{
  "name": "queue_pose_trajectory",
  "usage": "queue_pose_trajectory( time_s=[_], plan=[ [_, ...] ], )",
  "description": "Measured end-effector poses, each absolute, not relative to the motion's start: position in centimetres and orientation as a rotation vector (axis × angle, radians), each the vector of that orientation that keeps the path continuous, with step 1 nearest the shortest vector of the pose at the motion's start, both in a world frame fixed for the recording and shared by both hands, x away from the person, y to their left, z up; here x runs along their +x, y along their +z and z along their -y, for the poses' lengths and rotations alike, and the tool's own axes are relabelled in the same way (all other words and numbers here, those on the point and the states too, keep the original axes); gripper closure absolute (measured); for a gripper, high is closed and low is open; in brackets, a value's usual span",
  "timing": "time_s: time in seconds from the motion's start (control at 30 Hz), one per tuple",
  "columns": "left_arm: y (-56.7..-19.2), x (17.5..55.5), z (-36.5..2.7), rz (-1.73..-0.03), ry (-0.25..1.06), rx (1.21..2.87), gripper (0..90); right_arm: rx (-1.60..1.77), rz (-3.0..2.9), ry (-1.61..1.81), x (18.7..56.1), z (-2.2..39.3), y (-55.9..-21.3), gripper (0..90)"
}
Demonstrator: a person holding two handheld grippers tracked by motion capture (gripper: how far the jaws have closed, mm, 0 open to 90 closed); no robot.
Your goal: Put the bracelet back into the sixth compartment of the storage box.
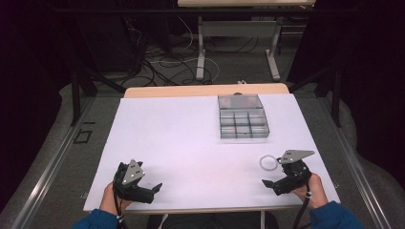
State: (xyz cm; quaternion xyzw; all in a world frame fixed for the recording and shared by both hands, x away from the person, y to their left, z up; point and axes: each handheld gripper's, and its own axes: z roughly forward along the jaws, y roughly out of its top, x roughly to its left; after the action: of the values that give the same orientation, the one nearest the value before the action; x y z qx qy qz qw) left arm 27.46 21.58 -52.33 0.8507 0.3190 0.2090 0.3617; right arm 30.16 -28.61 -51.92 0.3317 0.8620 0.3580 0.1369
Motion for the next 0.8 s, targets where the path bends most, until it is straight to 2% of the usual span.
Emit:
queue_pose_trajectory(
  time_s=[0.53,0.8],
  plan=[
    [-52.4,27.5,-21.5,-0.819,0.527,2.200,0.0,0.997,-2.533,0.980,31.8,28.0,-52.4,0.1],
    [-52.4,27.5,-21.4,-0.814,0.525,2.198,0.0,0.992,-2.561,0.951,32.4,28.1,-52.6,6.7]
  ],
)
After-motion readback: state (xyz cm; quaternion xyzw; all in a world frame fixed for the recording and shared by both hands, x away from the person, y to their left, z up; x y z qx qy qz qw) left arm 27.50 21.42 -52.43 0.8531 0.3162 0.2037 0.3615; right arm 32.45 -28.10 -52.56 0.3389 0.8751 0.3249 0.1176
